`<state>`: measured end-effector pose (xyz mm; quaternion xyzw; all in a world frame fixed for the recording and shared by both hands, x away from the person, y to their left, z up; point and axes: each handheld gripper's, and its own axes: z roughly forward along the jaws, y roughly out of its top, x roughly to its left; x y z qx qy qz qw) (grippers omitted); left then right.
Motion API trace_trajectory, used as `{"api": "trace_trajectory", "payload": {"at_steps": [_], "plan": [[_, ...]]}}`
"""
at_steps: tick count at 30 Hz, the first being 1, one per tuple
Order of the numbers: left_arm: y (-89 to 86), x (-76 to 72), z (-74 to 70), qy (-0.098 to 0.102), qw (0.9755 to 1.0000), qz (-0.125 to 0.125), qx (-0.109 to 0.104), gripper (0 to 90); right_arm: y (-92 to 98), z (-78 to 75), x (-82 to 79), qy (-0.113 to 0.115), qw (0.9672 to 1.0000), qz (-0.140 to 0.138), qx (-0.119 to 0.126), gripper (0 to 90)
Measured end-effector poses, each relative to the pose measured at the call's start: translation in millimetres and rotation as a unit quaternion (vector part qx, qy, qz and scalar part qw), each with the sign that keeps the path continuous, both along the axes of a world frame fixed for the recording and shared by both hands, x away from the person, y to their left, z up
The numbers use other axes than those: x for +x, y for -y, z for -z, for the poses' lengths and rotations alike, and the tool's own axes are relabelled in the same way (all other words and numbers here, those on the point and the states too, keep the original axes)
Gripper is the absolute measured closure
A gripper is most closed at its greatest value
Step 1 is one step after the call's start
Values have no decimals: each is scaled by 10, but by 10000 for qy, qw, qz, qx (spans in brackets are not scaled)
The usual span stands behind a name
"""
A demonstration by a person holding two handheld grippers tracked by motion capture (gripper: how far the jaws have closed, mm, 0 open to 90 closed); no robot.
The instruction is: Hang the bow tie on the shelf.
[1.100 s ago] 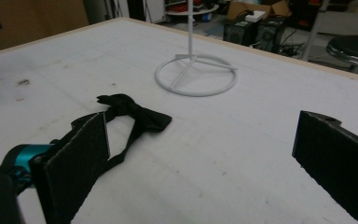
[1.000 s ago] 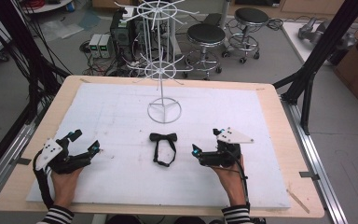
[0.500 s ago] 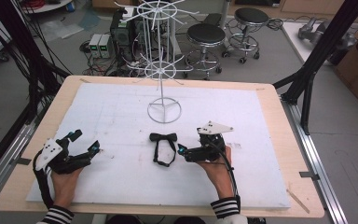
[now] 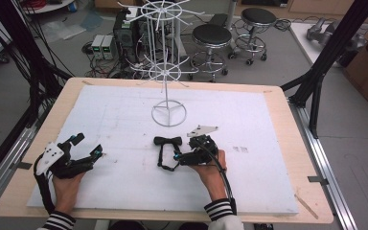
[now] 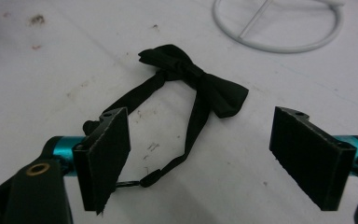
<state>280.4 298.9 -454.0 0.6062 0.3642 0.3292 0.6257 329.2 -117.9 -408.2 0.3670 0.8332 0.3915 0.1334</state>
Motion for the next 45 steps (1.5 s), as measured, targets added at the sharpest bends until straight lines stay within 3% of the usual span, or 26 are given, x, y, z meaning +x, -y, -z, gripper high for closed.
{"api": "trace_trajectory", "payload": {"at_steps": [10,21,33,38,45], "plan": [[-7,-3,2,16,10000,22,-42,144,-172,79,77,-147,9992,7,-372,285],[-12,-1,2,13,10000,29,-57,144,-191,120,140,-225,9988,12,-445,362],[-16,-3,3,20,9999,41,-97,144,-247,161,156,-507,9972,-79,-549,550],[-21,-3,4,25,9999,48,-87,144,-249,207,201,-726,9952,28,-649,617],[-25,-3,4,19,9999,55,-107,144,-240,212,221,-801,9942,177,-699,703]]}}
